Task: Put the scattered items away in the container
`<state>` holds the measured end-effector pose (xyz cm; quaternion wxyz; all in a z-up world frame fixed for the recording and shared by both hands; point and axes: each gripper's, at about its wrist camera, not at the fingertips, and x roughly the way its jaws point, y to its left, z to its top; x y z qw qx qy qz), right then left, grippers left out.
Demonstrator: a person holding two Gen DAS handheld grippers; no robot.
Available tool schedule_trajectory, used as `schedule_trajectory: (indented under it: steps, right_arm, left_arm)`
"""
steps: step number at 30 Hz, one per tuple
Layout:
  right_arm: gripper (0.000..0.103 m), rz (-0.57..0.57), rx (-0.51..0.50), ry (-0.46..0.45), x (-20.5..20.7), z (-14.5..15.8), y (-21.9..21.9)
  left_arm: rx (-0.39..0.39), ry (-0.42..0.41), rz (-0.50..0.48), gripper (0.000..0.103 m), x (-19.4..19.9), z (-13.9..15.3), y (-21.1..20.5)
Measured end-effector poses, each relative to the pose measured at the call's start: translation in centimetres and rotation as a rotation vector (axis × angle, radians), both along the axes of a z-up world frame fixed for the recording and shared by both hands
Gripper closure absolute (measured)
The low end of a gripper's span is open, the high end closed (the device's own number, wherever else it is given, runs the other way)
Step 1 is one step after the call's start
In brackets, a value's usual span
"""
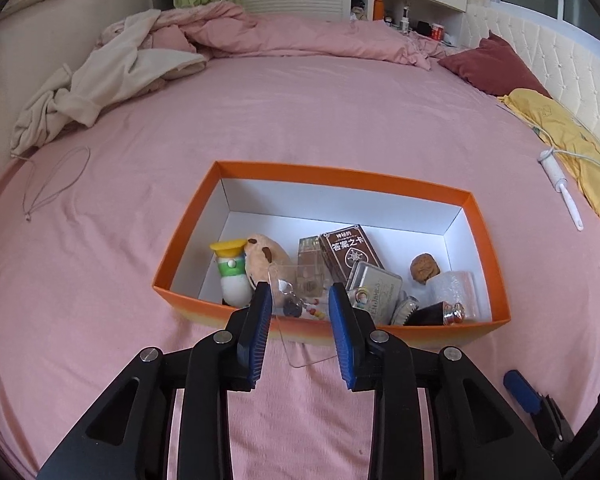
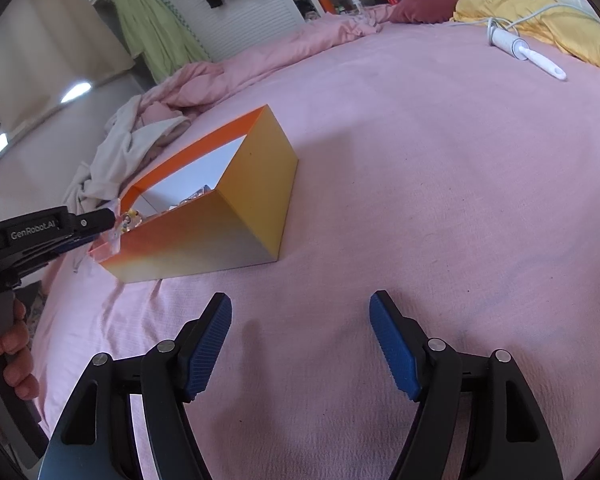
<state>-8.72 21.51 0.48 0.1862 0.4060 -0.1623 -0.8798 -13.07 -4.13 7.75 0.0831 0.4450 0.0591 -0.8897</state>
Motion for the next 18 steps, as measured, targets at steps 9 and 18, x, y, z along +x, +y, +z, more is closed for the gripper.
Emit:
schedule_trajectory:
  steps: [9, 18]
  right_arm:
    - [0.03, 0.0, 0.005, 0.0, 0.1, 0.0, -0.2]
    - [0.029, 0.001, 0.003, 0.001, 0.1, -0.1, -0.4]
  left_arm:
    - [-0.084, -0.211, -0.097, 0.072, -5.5, -1.3, 0.9]
    - [-0.064, 0.019, 0.056, 0.02, -1.8, 3.0, -2.9]
